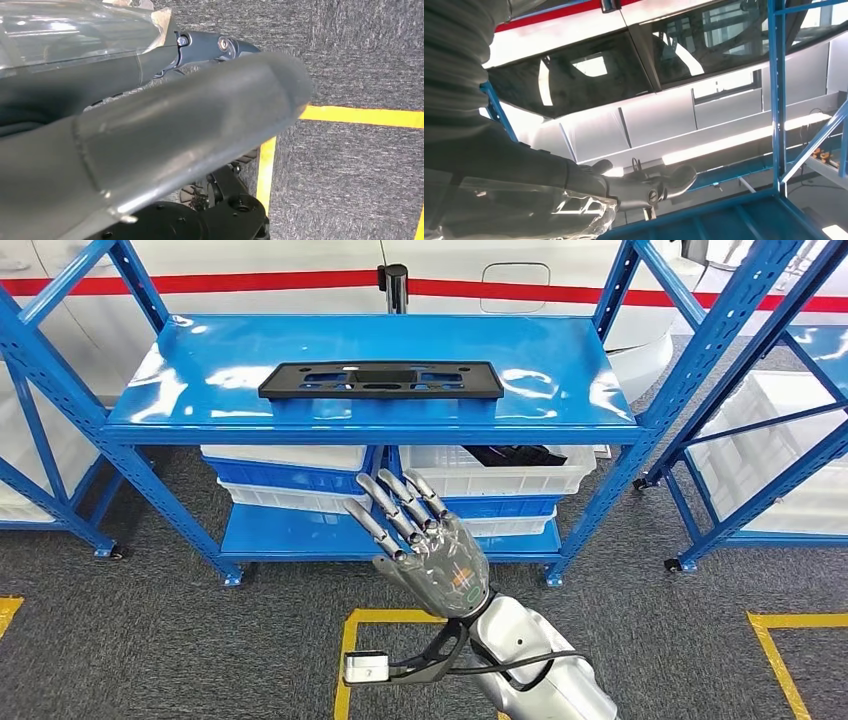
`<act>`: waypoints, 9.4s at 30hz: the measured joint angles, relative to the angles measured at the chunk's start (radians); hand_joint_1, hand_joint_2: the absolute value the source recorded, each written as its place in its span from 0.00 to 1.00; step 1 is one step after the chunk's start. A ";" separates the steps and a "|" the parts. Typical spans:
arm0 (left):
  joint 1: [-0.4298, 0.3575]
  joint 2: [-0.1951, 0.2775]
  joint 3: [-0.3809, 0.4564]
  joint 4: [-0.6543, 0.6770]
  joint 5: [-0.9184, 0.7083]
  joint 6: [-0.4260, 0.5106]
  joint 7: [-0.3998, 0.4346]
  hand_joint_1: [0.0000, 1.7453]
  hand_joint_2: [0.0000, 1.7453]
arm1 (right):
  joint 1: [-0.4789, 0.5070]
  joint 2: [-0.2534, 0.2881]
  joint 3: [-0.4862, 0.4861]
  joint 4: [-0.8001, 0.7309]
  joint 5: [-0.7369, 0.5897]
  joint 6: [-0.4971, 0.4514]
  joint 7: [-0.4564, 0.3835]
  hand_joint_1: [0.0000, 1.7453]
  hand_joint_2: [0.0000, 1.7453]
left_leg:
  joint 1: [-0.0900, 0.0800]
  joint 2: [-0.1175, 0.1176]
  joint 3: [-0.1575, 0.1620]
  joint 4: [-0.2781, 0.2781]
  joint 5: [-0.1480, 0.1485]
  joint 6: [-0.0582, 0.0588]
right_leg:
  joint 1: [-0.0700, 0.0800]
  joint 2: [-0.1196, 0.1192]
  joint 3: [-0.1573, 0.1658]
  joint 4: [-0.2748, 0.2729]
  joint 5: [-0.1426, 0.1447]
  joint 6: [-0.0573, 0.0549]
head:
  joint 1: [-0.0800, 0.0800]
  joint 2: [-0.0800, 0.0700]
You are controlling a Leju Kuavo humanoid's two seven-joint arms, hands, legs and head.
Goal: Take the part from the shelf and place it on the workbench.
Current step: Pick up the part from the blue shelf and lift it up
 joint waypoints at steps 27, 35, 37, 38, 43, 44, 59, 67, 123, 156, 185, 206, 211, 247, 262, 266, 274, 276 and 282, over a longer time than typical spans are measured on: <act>0.004 -0.006 0.000 0.006 -0.002 0.007 -0.019 0.00 0.00 | -0.002 -0.004 0.000 0.006 -0.028 -0.023 -0.020 0.00 1.00 | 0.008 0.001 -0.055 0.031 0.016 -0.020 | 0.008 0.000 0.117 -0.258 0.097 -0.001 | -0.003 0.000; 0.004 -0.010 0.000 0.007 -0.012 0.000 -0.031 0.00 0.00 | 0.009 -0.004 -0.001 0.012 -0.016 -0.028 -0.008 0.00 1.00 | -0.009 -0.005 -0.040 0.030 0.006 -0.003 | 0.010 0.000 0.034 -0.139 0.088 0.003 | 0.002 0.000; 0.002 -0.011 0.000 0.007 -0.018 -0.002 -0.034 0.00 0.00 | 0.007 -0.003 -0.003 0.012 -0.010 -0.026 0.001 0.00 1.00 | -0.016 -0.007 -0.034 0.033 -0.004 -0.009 | 0.014 0.000 0.093 -0.257 0.131 -0.002 | 0.000 0.000; 0.001 -0.011 0.000 0.007 -0.020 -0.002 -0.036 0.00 0.00 | 0.007 -0.002 -0.004 0.012 -0.008 -0.025 0.004 0.00 1.00 | -0.018 -0.008 -0.033 0.034 -0.009 -0.013 | 0.015 0.001 0.106 -0.284 0.137 -0.009 | -0.001 0.000; 0.000 -0.012 0.000 0.006 -0.021 -0.002 -0.040 0.00 0.00 | 0.007 -0.001 -0.004 0.012 -0.002 -0.029 0.006 0.00 1.00 | -0.006 -0.004 -0.056 0.102 -0.054 -0.044 | 0.003 0.002 0.127 -0.299 0.135 -0.042 | -0.006 0.000; 0.000 -0.012 0.000 0.006 -0.022 -0.002 -0.040 0.00 0.00 | 0.006 0.000 -0.004 0.012 -0.003 -0.031 0.005 0.00 1.00 | -0.001 -0.003 -0.086 0.161 -0.081 -0.052 | 0.002 0.001 0.131 -0.300 0.132 -0.046 | -0.007 0.000; 0.003 -0.017 0.000 0.011 -0.022 0.002 -0.040 0.00 0.00 | 0.005 0.000 -0.002 0.016 -0.014 -0.039 0.004 0.00 1.00 | 0.019 0.002 -0.061 0.034 0.022 -0.020 | 0.003 0.000 0.124 -0.195 0.035 -0.004 | -0.001 0.000; 0.006 -0.028 0.000 0.012 -0.023 0.010 -0.040 0.00 0.00 | 0.015 -0.005 0.002 0.017 -0.017 -0.039 0.009 0.00 1.00 | 0.003 -0.008 -0.012 0.035 -0.025 -0.018 | 0.010 0.000 0.071 -0.234 0.129 0.009 | 0.001 0.000; 0.018 -0.038 0.000 0.012 -0.040 0.019 -0.060 0.00 0.00 | 0.044 0.004 0.004 0.033 -0.015 -0.059 0.018 0.00 1.00 | 0.012 0.003 -0.046 0.022 0.020 -0.010 | 0.012 0.003 0.049 -0.068 -0.003 -0.028 | 0.003 0.000; -0.016 -0.004 0.000 0.012 -0.046 0.097 0.035 0.00 0.00 | -0.061 0.088 0.203 0.108 -0.249 0.150 -0.078 0.00 1.00 | 0.019 0.003 0.028 0.009 -0.051 -0.067 | 0.002 0.004 0.089 -0.274 0.153 -0.022 | -0.001 0.000; -0.017 -0.003 0.000 0.012 -0.093 0.117 0.048 0.00 0.00 | -0.165 0.225 0.242 0.421 -0.252 0.164 0.018 0.00 1.00 | 0.017 0.003 0.028 0.009 -0.053 -0.065 | 0.000 0.004 0.090 -0.276 0.153 -0.022 | -0.001 0.000; -0.019 -0.009 0.006 0.012 -0.090 0.158 0.094 0.00 0.00 | -0.264 0.296 0.119 0.776 -0.094 -0.011 0.191 0.00 1.00 | 0.017 0.003 0.030 0.009 -0.053 -0.065 | 0.000 0.004 0.091 -0.276 0.153 -0.022 | -0.001 0.000; -0.021 -0.011 0.015 0.012 -0.089 0.177 0.115 0.00 0.00 | -0.277 0.309 0.074 0.816 -0.075 -0.030 0.213 0.00 1.00 | 0.017 0.003 0.030 0.009 -0.053 -0.065 | 0.000 0.004 0.091 -0.276 0.153 -0.022 | -0.001 0.000; -0.031 -0.013 0.043 0.012 -0.073 0.210 0.140 0.00 0.00 | -0.294 0.314 0.012 0.878 0.139 0.020 0.350 0.99 1.00 | 0.017 0.003 0.031 0.009 -0.053 -0.065 | 0.000 0.004 0.093 -0.276 0.153 -0.022 | -0.001 0.000; -0.028 -0.017 0.040 0.012 -0.130 0.172 0.115 0.00 0.00 | -0.187 0.224 -0.117 0.512 -0.130 -0.068 0.163 1.00 1.00 | 0.016 0.003 0.032 0.009 -0.053 -0.065 | -0.001 0.004 0.093 -0.277 0.153 -0.022 | -0.001 0.000; -0.028 -0.011 0.038 0.012 -0.148 0.155 0.104 0.00 0.00 | -0.157 0.184 -0.179 0.315 -0.286 -0.058 0.085 1.00 1.00 | 0.015 0.003 0.032 0.009 -0.053 -0.064 | -0.002 0.005 0.093 -0.277 0.153 -0.022 | -0.001 0.000; -0.027 -0.003 0.033 0.012 -0.163 0.147 0.087 0.00 0.00 | -0.138 0.138 -0.230 0.071 -0.701 0.000 -0.057 1.00 1.00 | 0.014 0.003 0.032 0.009 -0.053 -0.064 | -0.002 0.005 0.093 -0.277 0.153 -0.022 | -0.001 0.000; -0.026 -0.002 0.032 0.012 -0.166 0.140 0.081 0.00 0.00 | -0.136 0.127 -0.237 0.038 -0.734 0.003 -0.070 1.00 1.00 | 0.014 0.003 0.032 0.009 -0.053 -0.064 | -0.002 0.005 0.093 -0.277 0.153 -0.022 | -0.001 0.000; -0.026 -0.002 0.017 0.012 -0.180 0.089 0.038 0.00 1.00 | -0.120 0.091 -0.253 -0.040 -0.996 0.058 -0.139 1.00 1.00 | 0.014 0.003 0.032 0.009 -0.053 -0.064 | -0.002 0.004 0.093 -0.277 0.153 -0.022 | -0.001 0.000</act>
